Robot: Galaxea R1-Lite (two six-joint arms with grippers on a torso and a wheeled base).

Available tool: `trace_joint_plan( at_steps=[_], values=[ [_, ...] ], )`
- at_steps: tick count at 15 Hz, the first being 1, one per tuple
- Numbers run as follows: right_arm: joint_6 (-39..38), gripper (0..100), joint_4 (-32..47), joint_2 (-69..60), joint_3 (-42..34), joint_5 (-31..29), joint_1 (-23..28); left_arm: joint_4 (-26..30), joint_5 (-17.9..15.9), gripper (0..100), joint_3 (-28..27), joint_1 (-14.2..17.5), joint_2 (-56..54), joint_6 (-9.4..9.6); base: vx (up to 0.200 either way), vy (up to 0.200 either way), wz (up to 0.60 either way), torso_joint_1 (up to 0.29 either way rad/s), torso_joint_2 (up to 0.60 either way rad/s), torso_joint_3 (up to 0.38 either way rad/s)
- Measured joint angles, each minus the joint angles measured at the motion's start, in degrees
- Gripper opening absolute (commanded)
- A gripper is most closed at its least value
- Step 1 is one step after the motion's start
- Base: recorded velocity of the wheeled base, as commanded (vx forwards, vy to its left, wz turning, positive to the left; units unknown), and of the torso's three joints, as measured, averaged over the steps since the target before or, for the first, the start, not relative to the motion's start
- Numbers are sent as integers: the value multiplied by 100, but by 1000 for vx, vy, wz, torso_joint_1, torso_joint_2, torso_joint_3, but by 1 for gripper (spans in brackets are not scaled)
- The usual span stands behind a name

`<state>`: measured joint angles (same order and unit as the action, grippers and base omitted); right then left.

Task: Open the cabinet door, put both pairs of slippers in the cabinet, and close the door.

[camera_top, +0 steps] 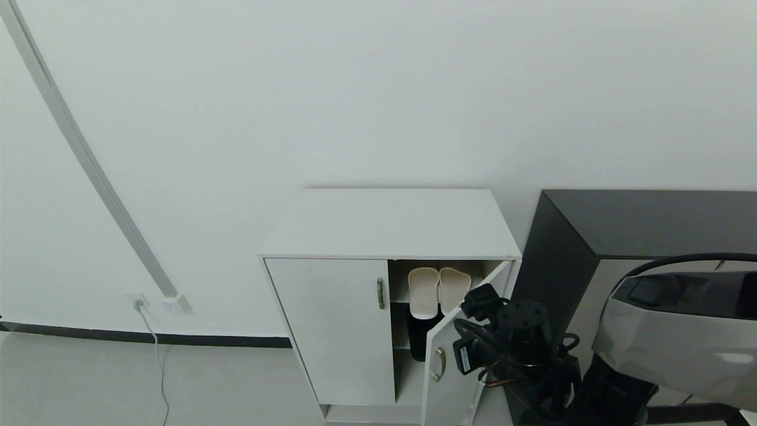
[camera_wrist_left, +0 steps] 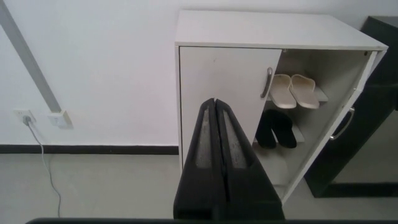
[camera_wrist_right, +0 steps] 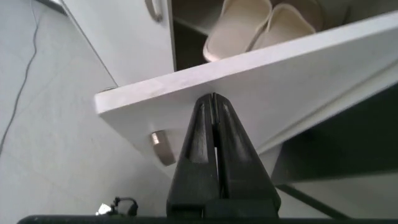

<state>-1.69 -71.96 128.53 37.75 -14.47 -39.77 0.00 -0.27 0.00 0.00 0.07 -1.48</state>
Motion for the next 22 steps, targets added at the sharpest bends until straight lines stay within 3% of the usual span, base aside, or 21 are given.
trace_joint_plan(
  at_steps=[11,22],
  values=[
    [20,0,360,681,1503,341,361,0,2,0,0,0,0,4,0,0,0,0,0,0],
    [13,0,1558,1207,3201,367,705,0,11,0,0,0,0,2,0,0,0,0,0,0]
  ],
)
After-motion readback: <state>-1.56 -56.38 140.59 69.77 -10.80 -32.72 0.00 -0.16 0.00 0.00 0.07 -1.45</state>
